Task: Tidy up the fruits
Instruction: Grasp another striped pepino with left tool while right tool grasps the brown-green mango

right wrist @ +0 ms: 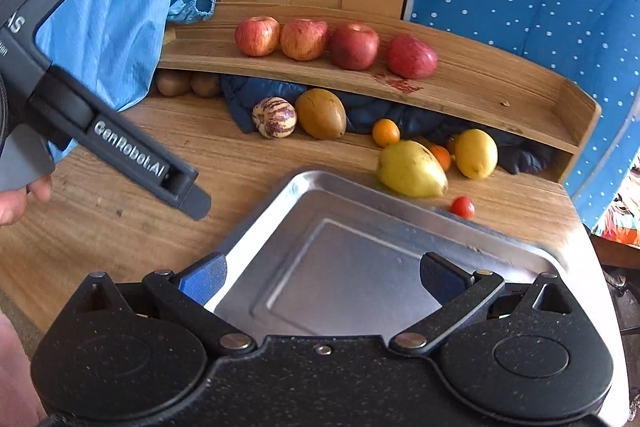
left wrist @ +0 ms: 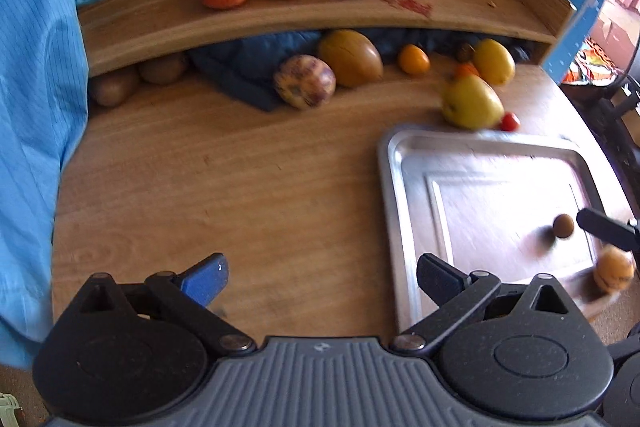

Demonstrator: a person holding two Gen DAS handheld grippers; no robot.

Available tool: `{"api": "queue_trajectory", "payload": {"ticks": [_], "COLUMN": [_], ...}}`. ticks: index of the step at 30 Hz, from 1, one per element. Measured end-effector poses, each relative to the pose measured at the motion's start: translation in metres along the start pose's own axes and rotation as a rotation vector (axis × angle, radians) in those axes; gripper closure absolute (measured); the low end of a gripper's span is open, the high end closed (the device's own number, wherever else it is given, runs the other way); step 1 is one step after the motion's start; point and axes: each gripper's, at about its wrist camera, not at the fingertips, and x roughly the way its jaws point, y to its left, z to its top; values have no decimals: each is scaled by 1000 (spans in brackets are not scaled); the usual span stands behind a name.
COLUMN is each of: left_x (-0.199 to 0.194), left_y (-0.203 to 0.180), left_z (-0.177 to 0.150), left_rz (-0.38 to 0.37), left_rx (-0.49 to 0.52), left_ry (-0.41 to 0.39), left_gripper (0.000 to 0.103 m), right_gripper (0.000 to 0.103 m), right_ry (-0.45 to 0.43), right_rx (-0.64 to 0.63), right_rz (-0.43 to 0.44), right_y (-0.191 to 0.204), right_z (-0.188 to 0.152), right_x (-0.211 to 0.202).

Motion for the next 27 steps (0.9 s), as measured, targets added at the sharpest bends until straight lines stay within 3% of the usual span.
{"api": "queue_trajectory", "payload": {"ticks": [7,13,21,27], "left_x": [27,55,85,97], "left_y": [19,24,36,45], "left_z": [41,80,109,118], "left_rz": [-21,-98,-169,-246], "left_rx": [-25,-104,-118,-166], "left_ry": [1,-6,25,41], "left_gripper": [1,1,1,4], "right_gripper": [1,1,1,8], "right_ry": [22,-1,5,24], "right_rx": [8,-191,-335,-371], "right_rz": [-44,-198,-236,-183], "right_y": [9,22,18,10], "right_z": [25,52,82,101], "right_x": [37,74,121,145]}}
